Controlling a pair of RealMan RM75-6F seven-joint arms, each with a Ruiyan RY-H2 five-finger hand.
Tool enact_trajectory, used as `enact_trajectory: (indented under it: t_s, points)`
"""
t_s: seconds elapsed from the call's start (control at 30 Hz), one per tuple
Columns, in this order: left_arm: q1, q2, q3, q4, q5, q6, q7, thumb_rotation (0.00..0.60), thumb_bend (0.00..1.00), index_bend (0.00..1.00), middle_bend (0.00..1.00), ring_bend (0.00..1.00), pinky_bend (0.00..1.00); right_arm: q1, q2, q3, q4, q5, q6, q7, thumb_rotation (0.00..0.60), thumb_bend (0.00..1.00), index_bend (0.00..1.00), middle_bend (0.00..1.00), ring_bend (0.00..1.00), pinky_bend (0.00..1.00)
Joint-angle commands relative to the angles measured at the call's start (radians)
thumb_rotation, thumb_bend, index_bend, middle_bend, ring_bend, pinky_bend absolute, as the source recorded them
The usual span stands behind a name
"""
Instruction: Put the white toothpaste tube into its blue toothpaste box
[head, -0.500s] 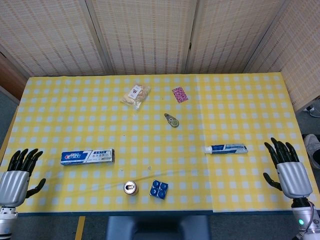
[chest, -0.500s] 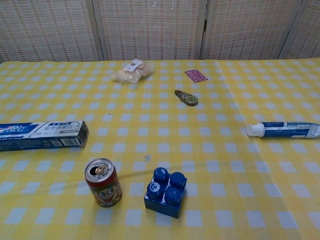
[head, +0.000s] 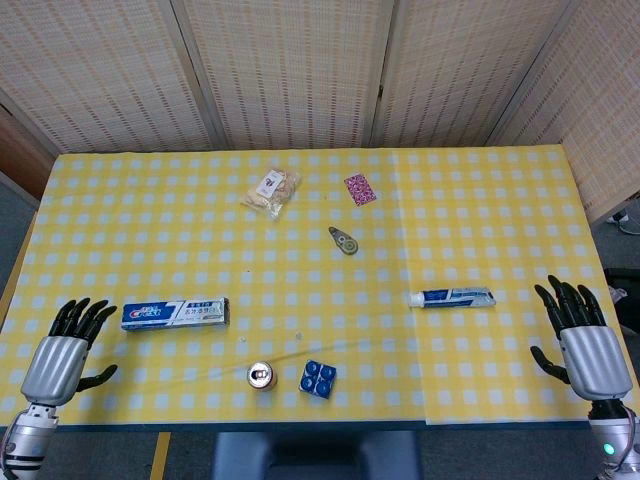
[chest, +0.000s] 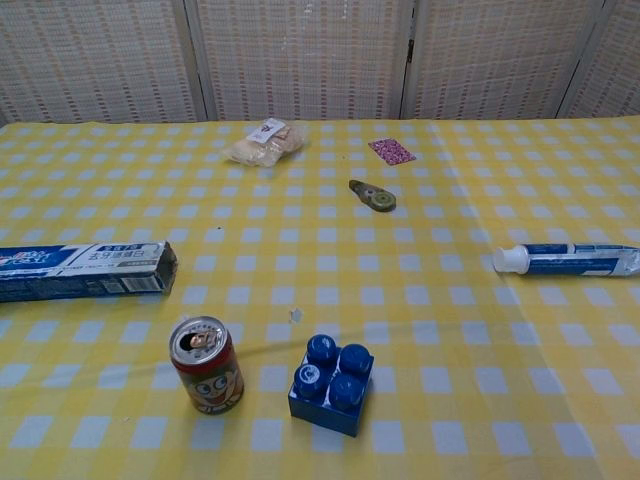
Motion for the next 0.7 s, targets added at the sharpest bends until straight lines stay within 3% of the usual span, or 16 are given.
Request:
enact_trajectory:
  t_s: [0.03,0.33,0.7]
  points:
    - [-0.056,0.016,-0.011,-0.041,-0.052,-0.118,-0.013,0.600,0.19,0.19,0.17,0.07,0.11,0.009,-0.004,-0.008,-0.008,0.002,-0.029,-0.011,0.600,0.30,0.00,0.00,0.00,0.00]
    - [-0.191,0.007,-0.068,-0.010,-0.185,-0.341,0.043,0.600,0.21,0.20,0.19,0.08,0.11,0.044,0.000,-0.021,-0.007,0.010,-0.113,-0.004,0.600,0.30,0.00,0.00,0.00,0.00]
    - [-0.292,-0.035,-0.080,0.080,-0.251,-0.512,-0.053,0.600,0.22,0.20,0.20,0.07,0.14,0.048,0.000,-0.017,-0.005,0.028,-0.119,0.004,0.600,0.30,0.00,0.00,0.00,0.00]
